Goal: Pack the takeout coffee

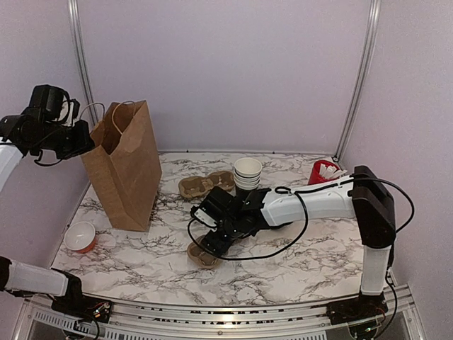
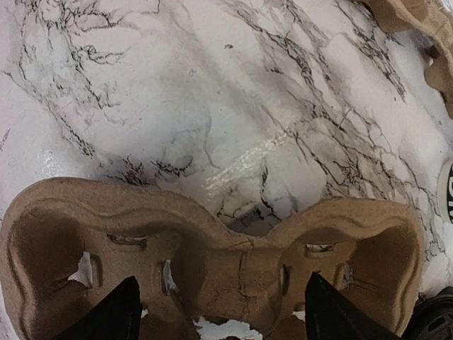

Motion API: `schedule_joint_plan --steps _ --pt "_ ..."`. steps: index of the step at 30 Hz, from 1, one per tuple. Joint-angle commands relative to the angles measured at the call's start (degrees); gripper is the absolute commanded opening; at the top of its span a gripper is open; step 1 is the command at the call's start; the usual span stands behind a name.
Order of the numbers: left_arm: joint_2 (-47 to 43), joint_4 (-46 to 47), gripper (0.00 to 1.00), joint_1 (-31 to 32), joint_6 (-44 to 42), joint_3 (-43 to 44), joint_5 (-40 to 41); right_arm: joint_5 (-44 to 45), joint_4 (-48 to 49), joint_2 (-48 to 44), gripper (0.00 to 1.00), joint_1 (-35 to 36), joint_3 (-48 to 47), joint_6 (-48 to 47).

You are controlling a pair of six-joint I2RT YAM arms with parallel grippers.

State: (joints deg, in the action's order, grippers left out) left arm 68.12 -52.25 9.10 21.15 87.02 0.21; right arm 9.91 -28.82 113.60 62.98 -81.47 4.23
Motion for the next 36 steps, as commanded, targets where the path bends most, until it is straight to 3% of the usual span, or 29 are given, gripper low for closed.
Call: schedule_joint_plan --steps 1,12,14,16,20,29,36 --pt "-4.27 -1.86 0.00 1.59 2.67 -3.25 -1.98 -0.65 -1.18 2.08 0.77 -0.40 -1.51 -1.04" --pt "-11.84 -3.64 0.00 2.58 3.52 -10.74 -8.92 0.23 -1.96 6.00 0.73 -0.31 -4.26 -1.93" --pt "-12.27 -4.10 0.07 2.67 2.96 -10.98 -9.78 0.01 -2.24 6.78 0.73 -0.25 -5.04 -1.97" --pt "-12.48 -4.46 0.23 2.63 2.53 -10.97 -9.56 -0.06 -2.28 7.29 0.72 -0.06 -5.55 -2.11" --pt "-12.06 -4.70 0.40 2.64 1.97 -10.11 -8.00 -0.18 -2.17 7.53 0.66 0.06 -5.85 -2.24" --pt "-5.15 -5.27 0.48 2.67 -3.10 -5.48 -4.64 -0.98 -1.64 6.71 0.57 0.15 -5.67 -2.90" --pt "0.75 -6.38 0.53 3.31 -7.08 -2.62 -6.78 -1.02 -0.86 5.17 0.53 0.19 -4.94 -3.01"
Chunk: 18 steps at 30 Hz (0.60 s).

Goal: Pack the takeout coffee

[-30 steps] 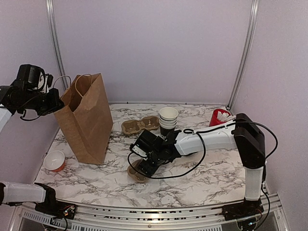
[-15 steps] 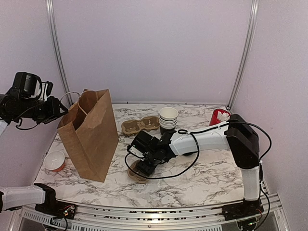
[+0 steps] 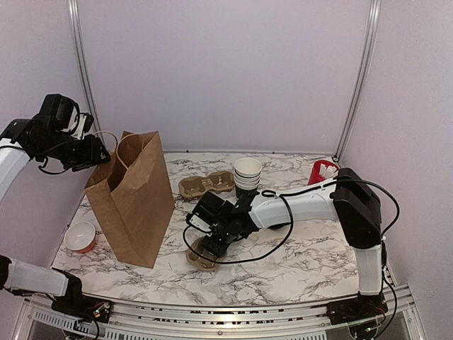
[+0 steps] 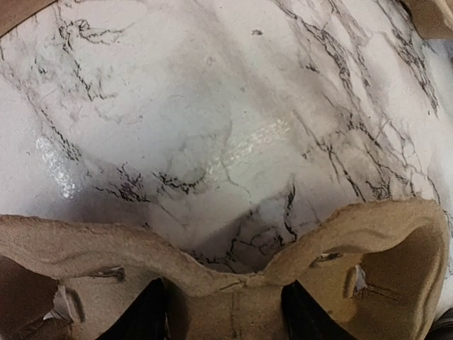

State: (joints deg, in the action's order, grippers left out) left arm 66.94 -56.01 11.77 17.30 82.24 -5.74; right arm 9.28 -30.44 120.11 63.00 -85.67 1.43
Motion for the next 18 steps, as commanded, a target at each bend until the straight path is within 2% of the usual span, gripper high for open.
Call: schedule_joint_plan --steps 1,4,7,10,13,17,18 --pt "2.56 -2.88 0.54 0.70 -3.53 2.66 -0.28 -0.40 0.88 -1.49 0.53 0.12 -0.73 -0.27" --pt "4.18 -3.27 0.52 0.99 -4.32 3.27 0.62 -0.49 1.07 -1.59 0.54 0.19 -0.73 -0.33" --pt "5.50 -3.47 0.46 1.85 -4.86 3.54 1.28 -0.49 1.06 -1.47 0.58 0.24 -0.74 -0.34" --pt "6.17 -3.69 0.34 2.56 -5.33 4.07 2.19 -0.40 1.16 -1.67 0.63 0.23 -0.41 -0.43" --pt "6.19 -3.89 0.20 2.91 -5.72 4.81 2.65 -0.30 1.08 -1.57 0.63 0.15 -0.59 -0.71" --pt "6.14 -3.90 0.00 3.10 -6.57 6.13 4.02 -0.21 0.99 -1.38 0.60 0.26 -0.92 -1.04" --pt "6.11 -3.87 0.00 3.24 -6.91 6.43 4.52 -0.23 1.04 -1.30 0.57 0.32 -1.04 -1.08"
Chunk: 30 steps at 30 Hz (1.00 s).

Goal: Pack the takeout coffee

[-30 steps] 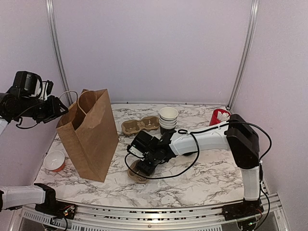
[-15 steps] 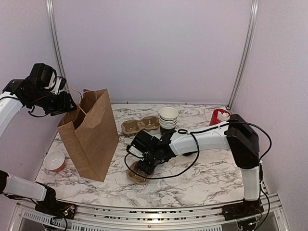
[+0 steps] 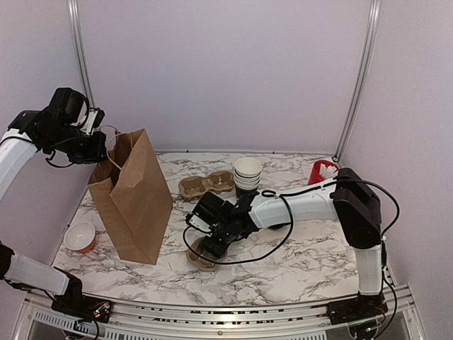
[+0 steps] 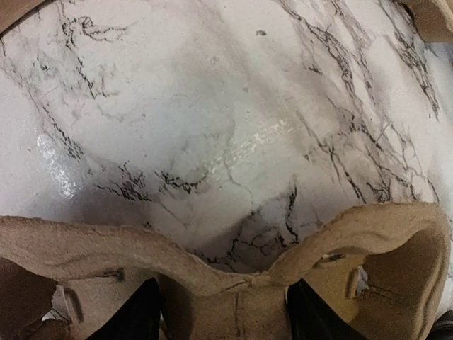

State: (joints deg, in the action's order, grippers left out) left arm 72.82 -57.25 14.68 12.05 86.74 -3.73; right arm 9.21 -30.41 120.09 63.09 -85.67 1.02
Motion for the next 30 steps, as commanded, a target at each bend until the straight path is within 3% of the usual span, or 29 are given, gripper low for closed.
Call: schedule_joint_plan --steps 1,9,30 --pt "0.22 -2.68 0.00 0.33 -1.99 2.28 3.17 -0.18 0.98 -1.33 0.55 0.20 -1.09 -0.75" --pt "0.91 -2.68 0.00 1.39 -4.25 5.81 4.84 -0.22 1.11 -1.82 0.42 0.37 -1.92 -0.36" --pt "7.42 -4.62 0.00 16.52 -11.03 13.90 18.74 3.12 10.35 -18.62 0.35 1.27 6.30 -0.01"
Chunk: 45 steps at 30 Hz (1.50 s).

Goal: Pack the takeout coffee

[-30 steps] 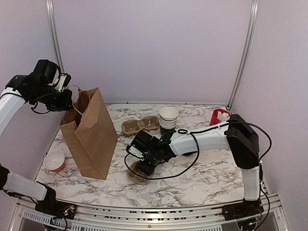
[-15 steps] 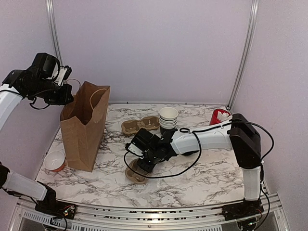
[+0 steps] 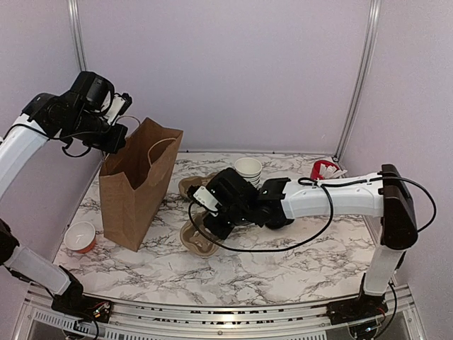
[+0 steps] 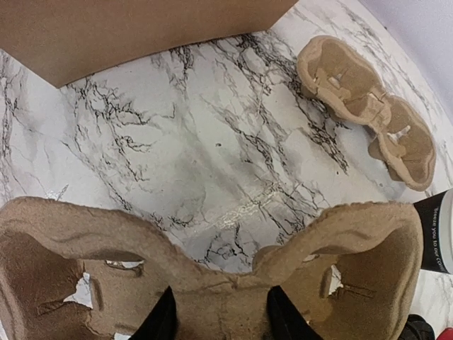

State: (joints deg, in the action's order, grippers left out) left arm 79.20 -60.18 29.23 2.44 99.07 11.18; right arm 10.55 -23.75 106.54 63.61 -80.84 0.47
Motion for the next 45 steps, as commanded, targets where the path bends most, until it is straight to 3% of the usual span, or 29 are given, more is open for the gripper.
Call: schedule_joint_plan --steps 1,10,17,26,36,42,45 --pt "1.31 -1.67 0.00 2.54 -1.54 1.88 4.16 2.01 4.03 -6.31 0.35 0.90 1.83 0.52" --pt "0.88 -0.91 0.00 5.45 -4.31 5.25 5.00 3.73 2.16 -15.23 0.35 2.01 -2.14 0.69" --pt "0.60 -0.90 0.00 13.07 -5.97 5.37 8.47 5.06 2.01 -20.59 0.35 2.05 -8.42 -0.92" --pt "3.49 -0.01 0.00 22.00 -3.62 3.15 13.62 4.57 10.99 -22.34 0.36 2.04 -12.97 -2.34" --pt "2.89 3.61 0.00 24.47 -1.30 1.74 15.27 -16.92 18.46 -20.45 0.37 -1.43 -14.99 6.74" --pt "-0.27 7.59 0.00 24.41 -2.44 0.84 11.97 -39.29 32.74 -21.05 0.37 -8.14 -7.38 21.30" --pt "-1.42 9.11 0.00 24.42 -3.06 0.43 12.33 -45.72 39.48 -20.35 0.37 -9.92 -4.93 27.52"
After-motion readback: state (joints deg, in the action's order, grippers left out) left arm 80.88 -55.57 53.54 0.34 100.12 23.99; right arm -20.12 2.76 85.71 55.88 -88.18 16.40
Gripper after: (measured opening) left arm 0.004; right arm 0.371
